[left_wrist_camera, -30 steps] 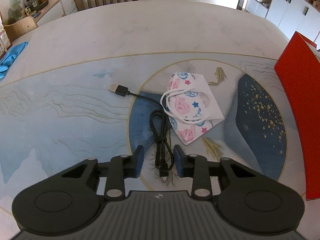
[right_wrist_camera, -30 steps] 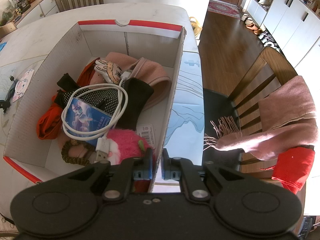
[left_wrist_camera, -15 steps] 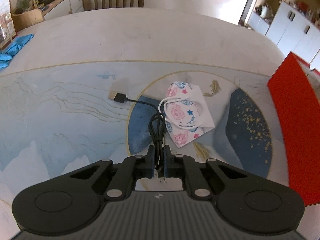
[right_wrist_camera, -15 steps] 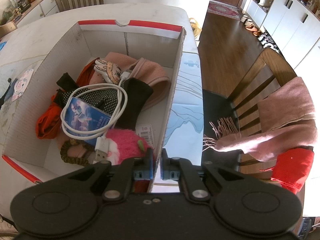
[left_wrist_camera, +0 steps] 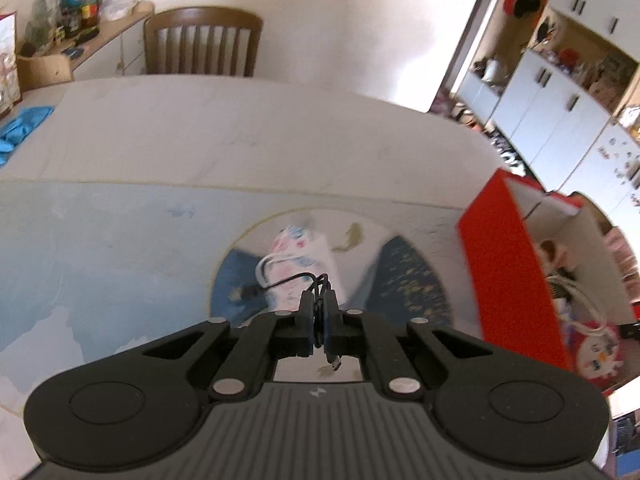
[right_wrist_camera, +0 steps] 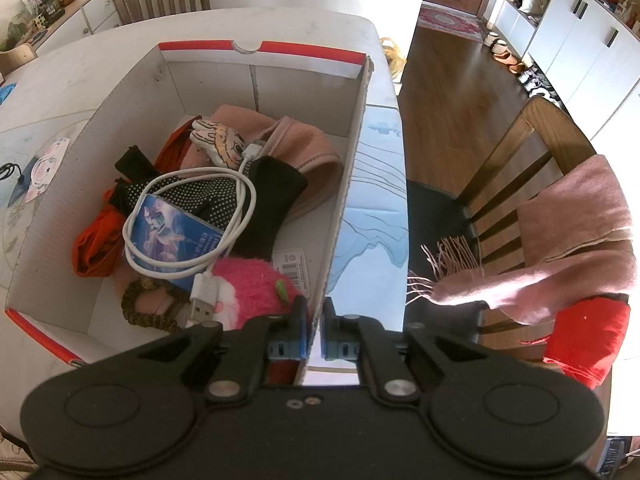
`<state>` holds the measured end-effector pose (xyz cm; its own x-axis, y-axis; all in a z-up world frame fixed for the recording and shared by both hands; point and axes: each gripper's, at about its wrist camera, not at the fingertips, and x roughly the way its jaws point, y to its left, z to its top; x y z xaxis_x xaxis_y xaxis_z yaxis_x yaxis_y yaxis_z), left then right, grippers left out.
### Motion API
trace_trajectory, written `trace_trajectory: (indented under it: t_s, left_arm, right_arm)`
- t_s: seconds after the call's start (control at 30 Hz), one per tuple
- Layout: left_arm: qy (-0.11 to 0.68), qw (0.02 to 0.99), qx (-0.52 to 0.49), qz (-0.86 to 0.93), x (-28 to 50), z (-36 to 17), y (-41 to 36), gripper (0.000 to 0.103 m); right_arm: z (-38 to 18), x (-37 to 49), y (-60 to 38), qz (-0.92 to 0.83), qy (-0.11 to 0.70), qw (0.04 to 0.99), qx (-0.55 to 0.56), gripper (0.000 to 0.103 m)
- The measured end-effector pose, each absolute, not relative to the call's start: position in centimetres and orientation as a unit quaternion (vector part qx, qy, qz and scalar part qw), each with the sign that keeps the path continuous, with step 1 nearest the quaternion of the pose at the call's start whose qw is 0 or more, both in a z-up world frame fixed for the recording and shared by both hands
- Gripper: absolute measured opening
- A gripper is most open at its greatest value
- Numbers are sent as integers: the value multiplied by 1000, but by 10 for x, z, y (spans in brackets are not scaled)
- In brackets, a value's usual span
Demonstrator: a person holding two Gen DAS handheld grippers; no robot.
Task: Organize objects
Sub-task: 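Carry the black cable toward the box with the left tool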
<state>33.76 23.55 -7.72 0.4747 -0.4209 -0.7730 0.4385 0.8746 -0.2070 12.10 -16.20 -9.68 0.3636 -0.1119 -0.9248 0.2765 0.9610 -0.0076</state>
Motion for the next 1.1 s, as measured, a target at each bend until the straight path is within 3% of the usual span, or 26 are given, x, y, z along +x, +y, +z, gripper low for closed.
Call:
trace_trajectory:
  t_s: [0.5,0.87,1.1]
  left_arm:
    - [411,853,-3,-323,321,-26,207,2]
    - [346,834,58,-427,306,22,113,2]
    - [323,812,114,-472,293,21,42,2]
  right_arm:
    - [-97,120,-163,-115,550,824,74,6]
    - [-97,120,-160,-113,550,825,69,6]
    - [-96,120,-160,-112,549,825,68,6]
